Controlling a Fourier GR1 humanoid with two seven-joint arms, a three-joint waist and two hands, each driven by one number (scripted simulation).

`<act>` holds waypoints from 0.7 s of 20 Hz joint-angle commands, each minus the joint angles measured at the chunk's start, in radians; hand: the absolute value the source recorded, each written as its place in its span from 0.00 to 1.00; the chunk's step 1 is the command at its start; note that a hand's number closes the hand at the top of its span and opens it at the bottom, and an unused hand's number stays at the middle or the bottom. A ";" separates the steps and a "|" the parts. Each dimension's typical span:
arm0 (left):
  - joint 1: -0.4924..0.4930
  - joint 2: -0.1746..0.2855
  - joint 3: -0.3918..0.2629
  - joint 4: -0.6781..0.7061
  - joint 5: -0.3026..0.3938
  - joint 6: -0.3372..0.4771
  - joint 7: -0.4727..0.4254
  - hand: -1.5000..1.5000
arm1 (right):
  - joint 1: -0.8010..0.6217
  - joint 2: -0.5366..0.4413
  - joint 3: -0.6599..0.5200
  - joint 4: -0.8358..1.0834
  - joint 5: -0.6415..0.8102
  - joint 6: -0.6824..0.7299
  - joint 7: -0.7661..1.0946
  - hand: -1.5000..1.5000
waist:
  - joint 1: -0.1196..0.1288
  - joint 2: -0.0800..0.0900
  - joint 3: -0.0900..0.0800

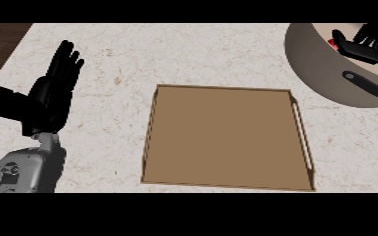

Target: Pick the tomato from the tray and place it in the pot

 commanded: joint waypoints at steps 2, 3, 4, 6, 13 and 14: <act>-0.012 0.011 0.008 -0.007 0.023 -0.021 0.026 0.50 | -0.055 -0.019 -0.049 0.182 -0.052 0.066 -0.056 0.00 | 0.019 0.015 0.010; -0.014 -0.013 -0.010 0.008 -0.013 0.008 -0.006 0.50 | -0.069 0.004 -0.036 0.191 -0.057 0.109 -0.073 0.00 | 0.008 0.012 0.009; 0.014 -0.018 -0.012 0.006 -0.007 0.000 -0.019 0.50 | -0.062 0.018 -0.046 0.208 -0.069 0.113 -0.079 0.00 | 0.009 0.011 0.009; -0.001 0.005 0.011 0.001 0.014 -0.015 0.001 0.50 | -0.094 -0.005 -0.082 0.230 -0.116 0.189 -0.109 0.00 | 0.014 0.012 0.010; -0.017 0.028 0.033 -0.015 0.020 -0.010 0.044 0.50 | -0.105 -0.040 -0.271 0.264 -0.326 0.295 -0.263 0.00 | 0.000 0.007 0.011; -0.032 0.009 0.018 -0.007 0.021 -0.009 0.037 0.50 | -0.097 -0.040 -0.290 0.282 -0.340 0.289 -0.274 0.00 | 0.001 0.013 0.012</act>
